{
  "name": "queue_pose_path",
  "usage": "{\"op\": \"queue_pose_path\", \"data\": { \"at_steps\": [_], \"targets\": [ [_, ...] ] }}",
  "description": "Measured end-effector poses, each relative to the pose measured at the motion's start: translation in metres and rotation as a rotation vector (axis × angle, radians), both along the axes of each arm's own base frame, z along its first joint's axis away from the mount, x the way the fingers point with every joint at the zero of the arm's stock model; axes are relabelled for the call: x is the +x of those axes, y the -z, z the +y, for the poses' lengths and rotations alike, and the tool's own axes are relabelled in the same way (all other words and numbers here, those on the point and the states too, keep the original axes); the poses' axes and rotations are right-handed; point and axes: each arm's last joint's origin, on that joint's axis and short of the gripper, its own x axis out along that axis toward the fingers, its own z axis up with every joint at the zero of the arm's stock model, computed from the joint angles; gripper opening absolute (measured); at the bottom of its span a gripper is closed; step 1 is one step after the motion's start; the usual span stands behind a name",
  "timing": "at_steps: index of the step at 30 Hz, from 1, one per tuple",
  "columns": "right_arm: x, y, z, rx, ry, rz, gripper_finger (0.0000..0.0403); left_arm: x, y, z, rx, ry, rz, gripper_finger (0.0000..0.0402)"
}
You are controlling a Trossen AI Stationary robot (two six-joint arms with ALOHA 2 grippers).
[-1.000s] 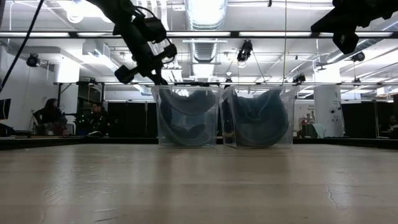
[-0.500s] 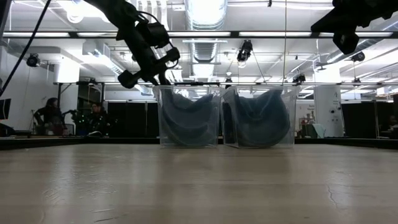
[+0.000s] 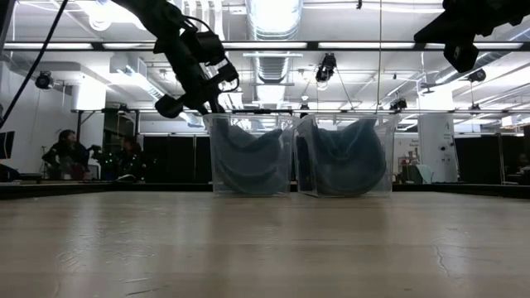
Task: Pick & Place hat
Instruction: Put the green cap into the left transparent bin
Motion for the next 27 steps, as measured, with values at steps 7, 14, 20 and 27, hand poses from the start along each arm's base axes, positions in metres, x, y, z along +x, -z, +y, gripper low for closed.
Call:
{"op": "queue_pose_path", "data": {
  "at_steps": [7, 14, 20, 27],
  "targets": [
    [0.0000, 0.0001, 0.0000, 0.000, 0.000, 0.000, 0.0009, 0.0009, -0.0007, 0.0009, 0.013, -0.002, -0.009, 0.0047],
    [0.0000, 0.0001, 0.0000, 0.000, 0.000, 0.000, 0.0009, 0.0051, -0.0042, 0.0047, 0.059, -0.006, -0.061, 0.0048],
    [0.0000, 0.0000, 0.0000, 0.000, 0.000, 0.000, 0.0008, 0.0053, -0.0045, 0.0051, 0.081, 0.017, -0.062, 0.0048],
    [0.0000, 0.0000, 0.0000, 0.000, 0.000, 0.000, 0.0009, 0.0059, -0.0048, 0.0051, 0.096, 0.037, -0.065, 0.0081]
  ]
}}
